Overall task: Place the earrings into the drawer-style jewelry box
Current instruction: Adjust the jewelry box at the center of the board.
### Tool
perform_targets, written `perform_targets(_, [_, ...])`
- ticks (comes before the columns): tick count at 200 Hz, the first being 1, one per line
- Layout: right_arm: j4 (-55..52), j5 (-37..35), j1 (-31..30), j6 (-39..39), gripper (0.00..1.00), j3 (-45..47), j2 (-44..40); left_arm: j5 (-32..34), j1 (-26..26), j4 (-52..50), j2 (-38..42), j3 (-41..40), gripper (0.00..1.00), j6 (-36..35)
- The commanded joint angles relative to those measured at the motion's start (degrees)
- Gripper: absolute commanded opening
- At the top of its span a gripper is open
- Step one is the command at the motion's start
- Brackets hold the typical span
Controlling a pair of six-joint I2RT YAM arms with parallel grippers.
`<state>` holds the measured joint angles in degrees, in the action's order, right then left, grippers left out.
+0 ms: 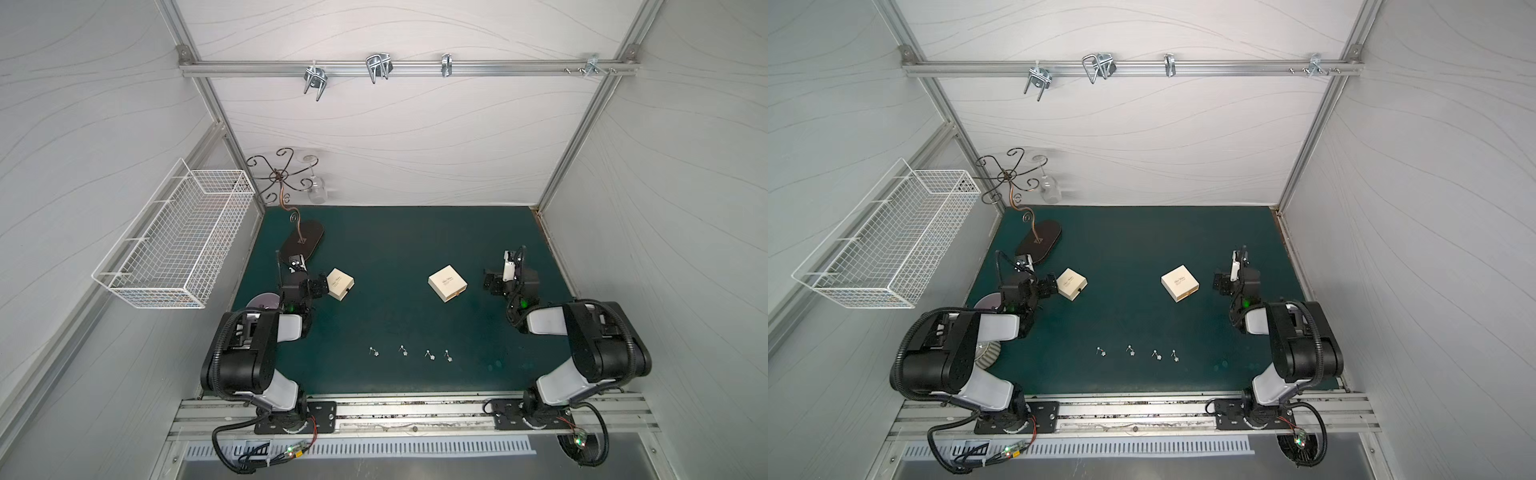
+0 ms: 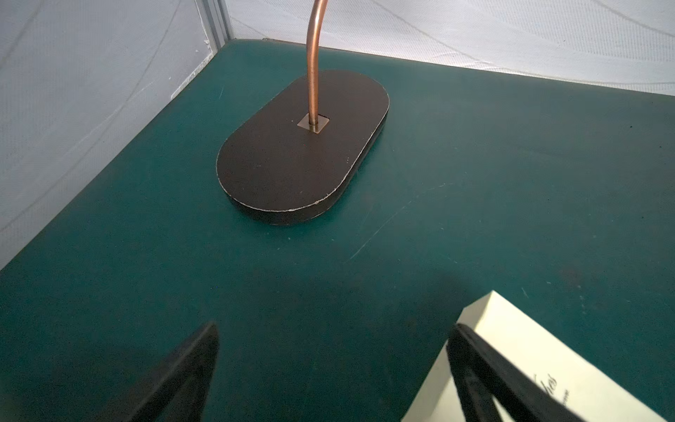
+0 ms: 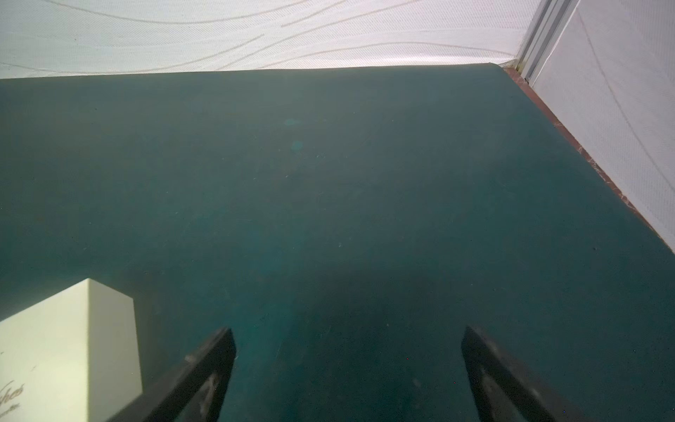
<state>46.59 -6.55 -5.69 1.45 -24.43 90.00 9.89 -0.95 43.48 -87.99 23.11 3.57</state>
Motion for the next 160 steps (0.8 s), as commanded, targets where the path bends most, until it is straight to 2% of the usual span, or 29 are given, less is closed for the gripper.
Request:
perform_targets(1, [0.61, 0.12, 0.07, -1.10, 0.99, -0.50, 0.42, 0.84, 0.25, 2.04, -0.34, 1.72, 1.00, -0.71])
perform_targets(136, [0.81, 0.33, 0.24, -1.15, 0.99, 0.16, -1.09, 0.85, 0.86, 2.79, 1.11, 1.47, 1.00, -1.96])
perform_targets(147, [-2.53, -0.49, 0.39, -0.80, 0.99, -0.60, -3.55, 5.79, 3.64, -4.78, 4.97, 3.80, 1.00, -3.20])
perform_targets(160, [-12.75, -2.04, 0.33, -0.20, 0.99, -4.47, -7.57, 13.69, 6.73, -15.28, 8.35, 8.16, 1.00, -2.83])
